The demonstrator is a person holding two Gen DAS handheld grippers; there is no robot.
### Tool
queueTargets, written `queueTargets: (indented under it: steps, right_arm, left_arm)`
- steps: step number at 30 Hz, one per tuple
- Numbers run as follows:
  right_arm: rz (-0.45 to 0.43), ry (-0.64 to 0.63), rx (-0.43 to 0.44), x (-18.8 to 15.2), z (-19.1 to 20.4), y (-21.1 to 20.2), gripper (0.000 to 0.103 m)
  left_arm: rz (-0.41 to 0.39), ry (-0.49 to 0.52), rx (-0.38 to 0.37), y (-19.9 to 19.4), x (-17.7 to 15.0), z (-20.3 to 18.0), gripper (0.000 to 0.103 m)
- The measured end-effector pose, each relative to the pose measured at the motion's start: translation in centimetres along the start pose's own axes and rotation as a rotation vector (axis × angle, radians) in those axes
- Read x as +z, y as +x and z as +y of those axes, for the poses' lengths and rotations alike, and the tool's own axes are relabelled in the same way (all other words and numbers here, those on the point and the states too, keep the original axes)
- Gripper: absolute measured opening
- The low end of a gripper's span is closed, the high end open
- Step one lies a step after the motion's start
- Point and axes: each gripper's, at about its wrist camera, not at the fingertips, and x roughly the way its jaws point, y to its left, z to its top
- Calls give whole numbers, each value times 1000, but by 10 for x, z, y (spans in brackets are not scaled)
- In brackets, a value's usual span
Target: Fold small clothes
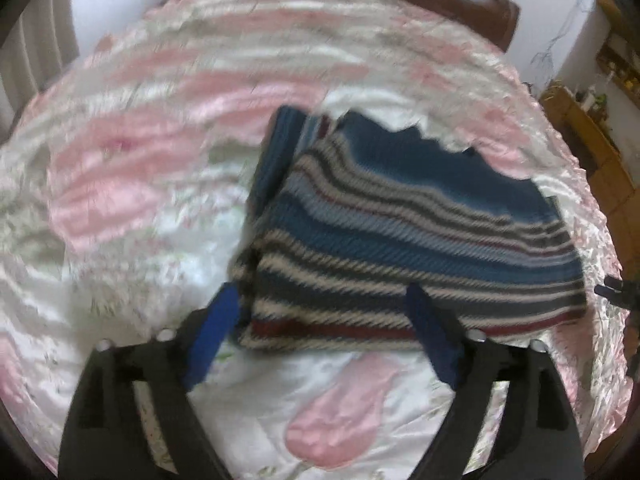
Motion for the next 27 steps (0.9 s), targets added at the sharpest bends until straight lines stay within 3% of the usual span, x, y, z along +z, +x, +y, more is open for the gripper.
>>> queueTargets:
  steps: [3,8,21,27]
  right_arm:
    - [8,11,-32,16,0,6,83]
    - [54,34,-45,28,-2,36,83]
    - [94,31,-44,22,-8,75,83]
    - [84,22,-53,24,-5,79,73]
  left_arm:
    - [-21,44,-18,-1,12,-23,91]
    - [21,78,-24,29,24,-49,91]
    - [97,29,-7,86,33,-31,91]
    - [124,94,10,97,29,-34,91]
